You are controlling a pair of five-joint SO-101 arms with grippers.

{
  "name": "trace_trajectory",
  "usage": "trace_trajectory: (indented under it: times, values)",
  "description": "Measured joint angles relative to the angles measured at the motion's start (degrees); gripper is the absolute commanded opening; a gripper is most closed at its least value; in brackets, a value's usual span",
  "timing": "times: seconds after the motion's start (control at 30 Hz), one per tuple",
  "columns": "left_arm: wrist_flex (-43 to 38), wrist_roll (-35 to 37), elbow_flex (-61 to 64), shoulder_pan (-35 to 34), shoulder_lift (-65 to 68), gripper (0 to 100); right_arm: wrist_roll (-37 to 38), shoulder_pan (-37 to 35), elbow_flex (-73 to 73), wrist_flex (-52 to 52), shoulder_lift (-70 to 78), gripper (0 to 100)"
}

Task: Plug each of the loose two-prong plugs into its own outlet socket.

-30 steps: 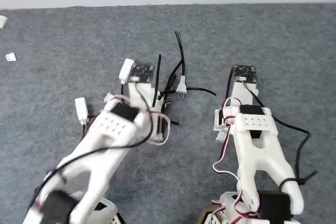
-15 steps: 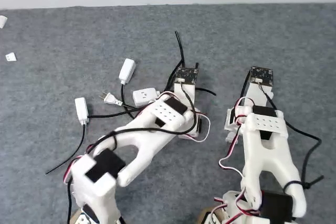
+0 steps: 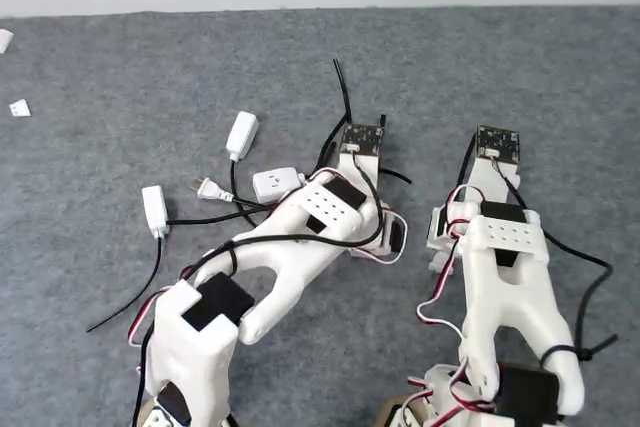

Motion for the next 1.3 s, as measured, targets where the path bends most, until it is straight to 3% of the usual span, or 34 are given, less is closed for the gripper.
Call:
trace_trajectory:
  times: [0.2,0.37,0.53,0.63,0.87,1.1,1.3]
  values:
    - [2.7,-3.1,3.4,0.0,-8.6,27,0.0,-0.5,0.0,0.0,0.0,0.8]
    - [1.7,-13.6,16.6,-4.5,-21.2,1,1.1,-0.4,0.0,0.5,0.0,0.8]
    - [-5.0,-20.0,27.6,-16.7,-28.4,1,2.6,-5.1,-4.1,6.6,0.0,0.8]
    - [-5.5,-22.8,30.9,-20.4,-29.1,1,5.5,-9.1,-8.7,11.3,0.0,0.8]
    - [-5.1,-32.4,31.6,-22.9,-25.1,1,7.7,-18.3,-23.6,26.0,0.0,0.8]
    - [2.3,-41.8,24.3,-22.9,-17.8,1,13.7,-33.4,-44.0,44.7,0.5,0.8]
    - [5.5,-47.6,23.0,-22.9,-17.3,1,14.3,-39.6,-49.2,49.3,0.5,0.8]
